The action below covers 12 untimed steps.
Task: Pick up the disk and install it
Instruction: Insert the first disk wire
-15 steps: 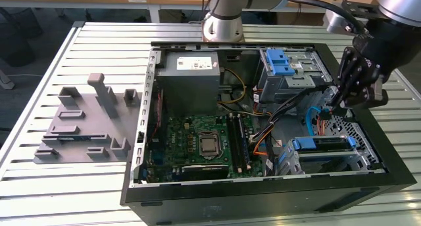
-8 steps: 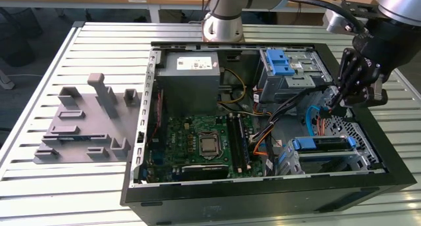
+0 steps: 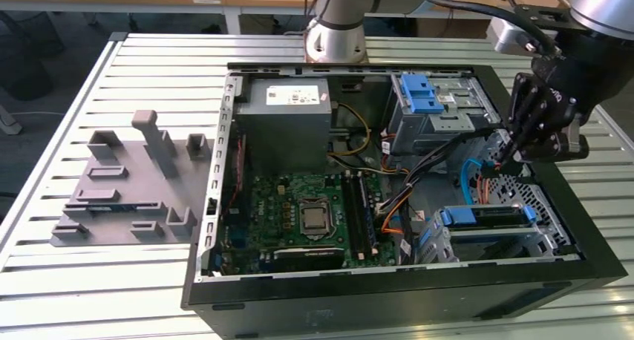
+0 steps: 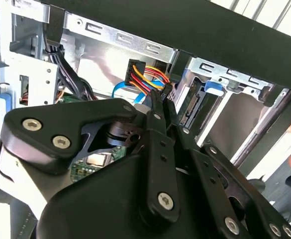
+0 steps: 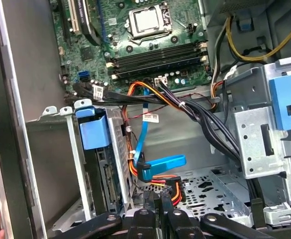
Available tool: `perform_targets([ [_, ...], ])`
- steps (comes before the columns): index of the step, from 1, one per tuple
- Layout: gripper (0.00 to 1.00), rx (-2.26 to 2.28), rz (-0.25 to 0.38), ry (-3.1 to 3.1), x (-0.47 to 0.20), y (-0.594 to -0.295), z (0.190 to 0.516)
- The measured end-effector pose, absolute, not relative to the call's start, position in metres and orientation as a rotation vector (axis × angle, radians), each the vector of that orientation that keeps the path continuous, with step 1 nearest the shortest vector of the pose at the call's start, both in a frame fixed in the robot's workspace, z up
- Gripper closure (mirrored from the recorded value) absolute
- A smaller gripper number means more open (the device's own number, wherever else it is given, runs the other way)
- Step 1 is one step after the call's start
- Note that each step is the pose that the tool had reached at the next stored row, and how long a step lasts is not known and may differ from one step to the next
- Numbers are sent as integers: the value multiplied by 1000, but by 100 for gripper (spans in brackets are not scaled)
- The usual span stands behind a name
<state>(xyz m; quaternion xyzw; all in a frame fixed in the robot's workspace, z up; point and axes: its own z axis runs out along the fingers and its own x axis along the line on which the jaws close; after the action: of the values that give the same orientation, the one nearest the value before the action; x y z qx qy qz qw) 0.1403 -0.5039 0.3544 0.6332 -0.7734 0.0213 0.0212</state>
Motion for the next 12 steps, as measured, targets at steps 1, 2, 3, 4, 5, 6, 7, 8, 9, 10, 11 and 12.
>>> perform_targets([
  [1, 84, 1971, 68, -2392, 140, -505, 354],
  [2, 84, 1979, 70, -2388, 140, -505, 354],
  [3, 84, 1986, 72, -2384, 140, -506, 354],
  [4, 84, 1991, 74, -2381, 139, -507, 354],
  [5, 84, 1996, 76, -2380, 139, -508, 354],
  [6, 84, 2000, 80, -2379, 138, -509, 354],
  [7, 84, 2003, 83, -2379, 138, -510, 354],
  [8, 84, 2006, 86, -2381, 136, -510, 354],
  [9, 84, 2008, 90, -2384, 134, -510, 354],
  [10, 84, 2010, 93, -2387, 132, -510, 354],
  [11, 84, 2012, 91, -2389, 131, -511, 354],
  [12, 84, 2013, 91, -2389, 131, -511, 354],
])
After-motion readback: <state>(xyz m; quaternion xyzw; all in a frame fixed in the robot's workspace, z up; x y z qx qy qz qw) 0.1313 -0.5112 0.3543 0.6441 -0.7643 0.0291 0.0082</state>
